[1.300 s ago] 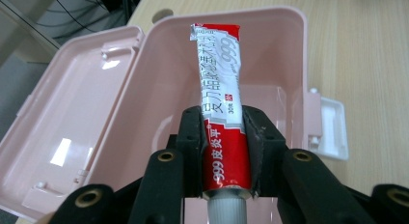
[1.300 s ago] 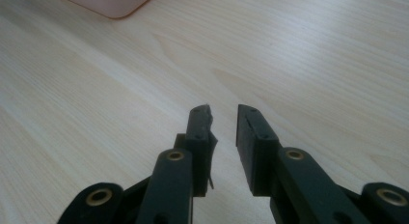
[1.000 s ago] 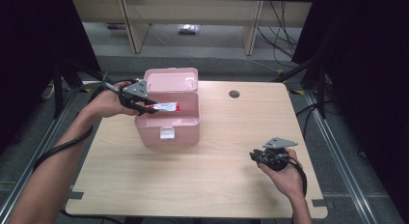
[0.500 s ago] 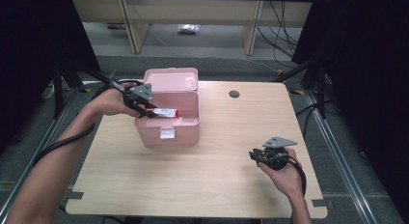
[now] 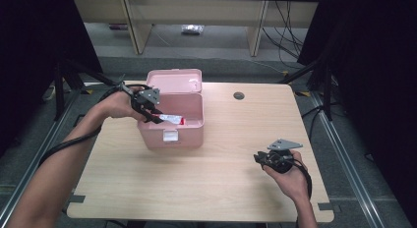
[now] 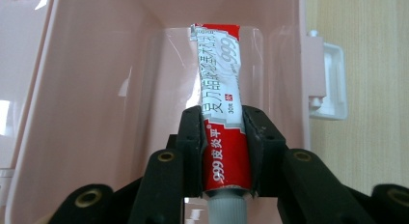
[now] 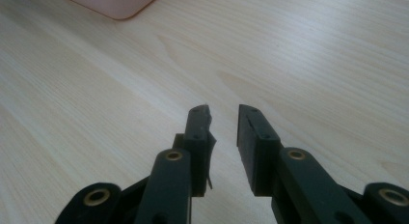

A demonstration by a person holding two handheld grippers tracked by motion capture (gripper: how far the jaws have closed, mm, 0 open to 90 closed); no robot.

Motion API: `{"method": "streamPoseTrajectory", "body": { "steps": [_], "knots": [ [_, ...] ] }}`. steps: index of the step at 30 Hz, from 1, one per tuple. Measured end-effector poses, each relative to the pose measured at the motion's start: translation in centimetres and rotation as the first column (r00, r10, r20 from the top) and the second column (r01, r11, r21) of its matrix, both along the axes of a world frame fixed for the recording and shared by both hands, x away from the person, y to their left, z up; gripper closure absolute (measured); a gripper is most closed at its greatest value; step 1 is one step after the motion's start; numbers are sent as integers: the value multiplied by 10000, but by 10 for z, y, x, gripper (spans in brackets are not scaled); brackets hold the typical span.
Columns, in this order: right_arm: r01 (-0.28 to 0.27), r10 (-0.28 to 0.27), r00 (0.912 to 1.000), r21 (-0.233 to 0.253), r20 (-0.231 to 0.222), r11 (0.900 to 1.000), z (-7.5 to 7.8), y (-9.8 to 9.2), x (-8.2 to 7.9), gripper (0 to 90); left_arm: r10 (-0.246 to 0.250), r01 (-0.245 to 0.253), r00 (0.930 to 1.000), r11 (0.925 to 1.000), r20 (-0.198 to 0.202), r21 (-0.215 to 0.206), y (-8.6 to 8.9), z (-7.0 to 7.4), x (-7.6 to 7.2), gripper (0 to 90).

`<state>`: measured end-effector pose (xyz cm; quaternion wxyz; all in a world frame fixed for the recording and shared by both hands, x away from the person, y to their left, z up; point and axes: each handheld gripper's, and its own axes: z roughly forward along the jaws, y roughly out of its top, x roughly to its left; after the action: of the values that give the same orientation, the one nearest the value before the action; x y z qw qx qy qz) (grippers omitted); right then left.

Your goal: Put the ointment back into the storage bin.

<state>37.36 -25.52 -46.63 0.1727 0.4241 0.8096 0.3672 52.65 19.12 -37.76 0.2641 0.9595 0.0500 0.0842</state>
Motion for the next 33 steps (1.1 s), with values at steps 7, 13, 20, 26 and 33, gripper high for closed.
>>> {"method": "streamPoseTrajectory", "body": {
  "steps": [7,13,20,26,33],
  "knots": [
    [115,-113,9997,93,-215,9999,1,0,-1,753,-8,8,10000,9992,-9,405,-4,-3,2,706],
    [120,-116,9995,122,-287,9999,1,0,-1,752,98,-92,9999,9987,-124,508,-9,-5,3,706],
    [-26,27,10000,-119,46,9999,1,-3,1,752,91,-69,9995,9973,-302,737,-15,-7,5,706],
    [-28,29,10000,-143,61,9999,0,-4,1,752,78,-43,9991,9964,-414,846,-18,-11,6,705],
    [91,-88,9997,95,-219,9999,1,-3,-1,752,275,-212,9977,9948,-627,992,-18,-17,9,705]
  ]
}}
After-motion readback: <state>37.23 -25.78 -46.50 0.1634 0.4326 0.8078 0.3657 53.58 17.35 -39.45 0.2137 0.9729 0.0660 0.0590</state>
